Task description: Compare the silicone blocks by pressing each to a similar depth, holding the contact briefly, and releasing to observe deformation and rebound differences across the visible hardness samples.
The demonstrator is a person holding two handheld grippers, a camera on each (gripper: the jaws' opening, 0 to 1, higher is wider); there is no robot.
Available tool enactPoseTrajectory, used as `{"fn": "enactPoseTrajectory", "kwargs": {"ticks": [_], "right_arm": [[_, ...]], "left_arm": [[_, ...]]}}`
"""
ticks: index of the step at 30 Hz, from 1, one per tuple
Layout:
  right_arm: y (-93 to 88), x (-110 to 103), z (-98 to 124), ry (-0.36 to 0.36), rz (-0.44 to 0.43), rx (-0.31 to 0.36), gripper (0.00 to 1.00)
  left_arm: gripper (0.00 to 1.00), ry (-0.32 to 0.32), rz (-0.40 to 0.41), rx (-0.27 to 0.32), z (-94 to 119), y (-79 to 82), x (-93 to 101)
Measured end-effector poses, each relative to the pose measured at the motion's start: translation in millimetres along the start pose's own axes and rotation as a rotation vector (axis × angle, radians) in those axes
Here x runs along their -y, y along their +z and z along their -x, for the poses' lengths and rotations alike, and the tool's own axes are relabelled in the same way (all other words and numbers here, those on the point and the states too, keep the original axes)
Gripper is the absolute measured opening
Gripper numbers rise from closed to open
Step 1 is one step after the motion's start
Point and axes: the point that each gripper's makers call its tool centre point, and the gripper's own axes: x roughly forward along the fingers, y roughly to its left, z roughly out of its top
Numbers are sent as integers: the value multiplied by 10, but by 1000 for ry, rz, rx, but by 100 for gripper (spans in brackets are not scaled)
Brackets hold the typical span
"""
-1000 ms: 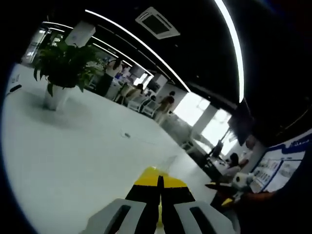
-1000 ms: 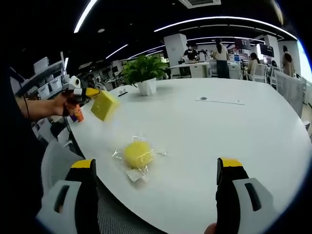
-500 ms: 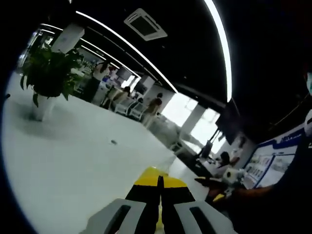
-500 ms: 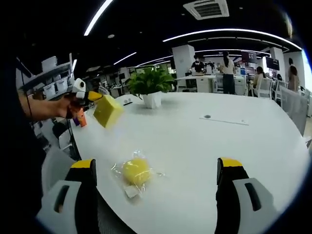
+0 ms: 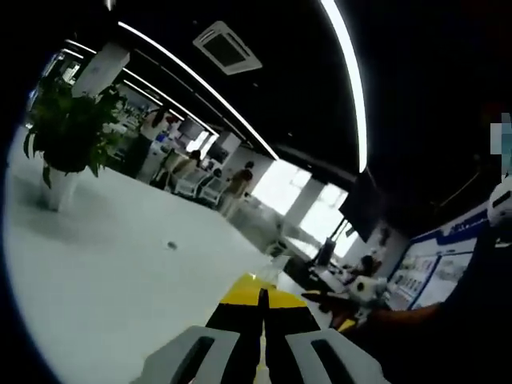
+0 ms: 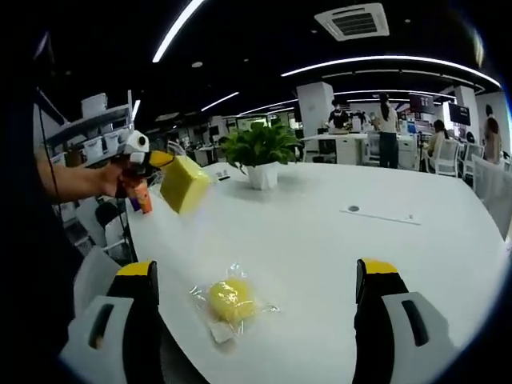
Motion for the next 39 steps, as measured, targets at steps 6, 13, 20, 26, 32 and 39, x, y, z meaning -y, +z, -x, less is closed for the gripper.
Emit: {"fn": "enactPoseTrajectory", "kwargs": {"ticks": [6, 13, 20, 26, 32, 39], "right_arm": [[55, -107, -96, 44, 8, 5, 96], [130, -207, -187, 73, 21, 22, 96], [178, -310, -248, 109, 27, 32, 96], [191, -388, -313, 134, 16, 45, 96], [250, -535, -394, 173, 26, 54, 91], [332, -704, -435, 225, 46, 70, 88]], "left_arm": [[0, -37, -9, -13, -66, -28, 101], [0, -84, -18, -20, -140, -31, 232], [0, -118, -21, -25, -166, -64, 347], [0, -145, -6, -17, -178, -85, 441], [0, -171, -13, -28, -196, -118, 529], [0, -203, -2, -35, -221, -132, 641]]}}
